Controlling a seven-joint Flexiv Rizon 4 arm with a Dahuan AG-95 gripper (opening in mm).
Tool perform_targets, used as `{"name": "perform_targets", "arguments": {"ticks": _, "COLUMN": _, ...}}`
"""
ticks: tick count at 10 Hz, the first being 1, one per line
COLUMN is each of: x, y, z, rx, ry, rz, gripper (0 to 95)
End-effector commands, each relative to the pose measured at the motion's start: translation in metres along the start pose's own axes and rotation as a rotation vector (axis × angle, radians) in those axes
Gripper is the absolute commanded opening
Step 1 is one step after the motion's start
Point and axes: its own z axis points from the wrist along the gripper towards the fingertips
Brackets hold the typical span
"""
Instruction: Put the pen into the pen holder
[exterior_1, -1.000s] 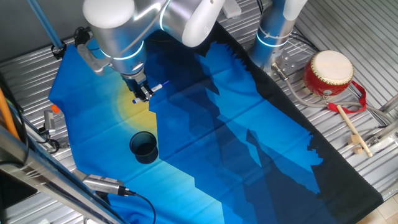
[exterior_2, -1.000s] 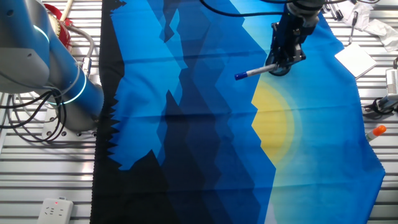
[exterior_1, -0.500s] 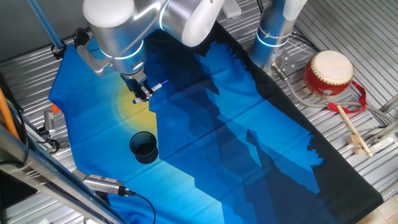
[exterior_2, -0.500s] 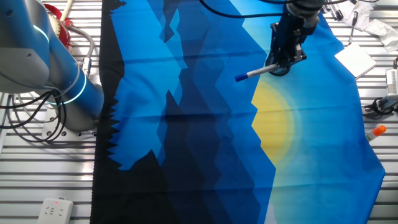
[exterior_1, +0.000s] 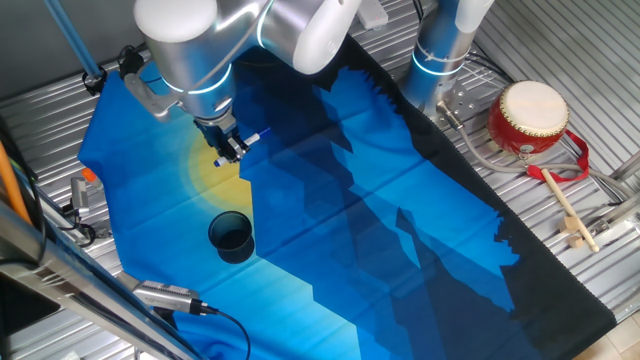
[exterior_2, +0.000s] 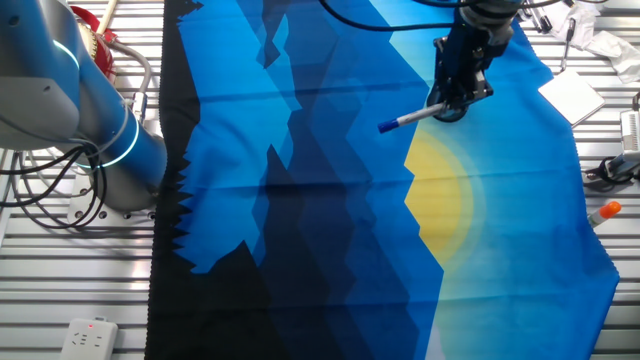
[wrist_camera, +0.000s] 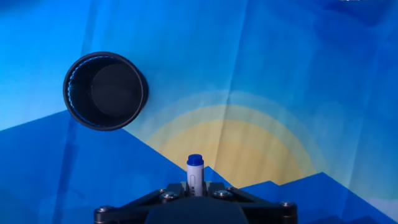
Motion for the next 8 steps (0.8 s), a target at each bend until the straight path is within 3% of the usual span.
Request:
{"name": "perform_targets", "arguments": {"ticks": 1, "x": 0.0003, "y": 0.0004, "z": 0.0001, "rx": 0.002, "ry": 0.001, "rz": 0.061, "gripper": 0.0}}
{"name": "perform_targets", "arguments": {"ticks": 3, "x": 0.0003, "y": 0.0004, "z": 0.0001, "rx": -0.002, "ry": 0.0, "rz": 0.087, "gripper": 0.0}}
{"name": "perform_targets", "arguments": {"ticks": 5, "x": 0.0003, "y": 0.0004, "z": 0.0001, "rx": -0.031, "ry": -0.022, "rz": 0.107, "gripper": 0.0}}
{"name": "perform_targets", "arguments": {"ticks": 6, "x": 0.0003, "y": 0.0004, "z": 0.0001, "rx": -0.031, "ry": -0.049, "rz": 0.123, "gripper": 0.0}}
{"name": "perform_targets", "arguments": {"ticks": 8, "x": 0.0003, "y": 0.0004, "z": 0.0001, "rx": -0.031, "ry": -0.055, "rz": 0.12, "gripper": 0.0}}
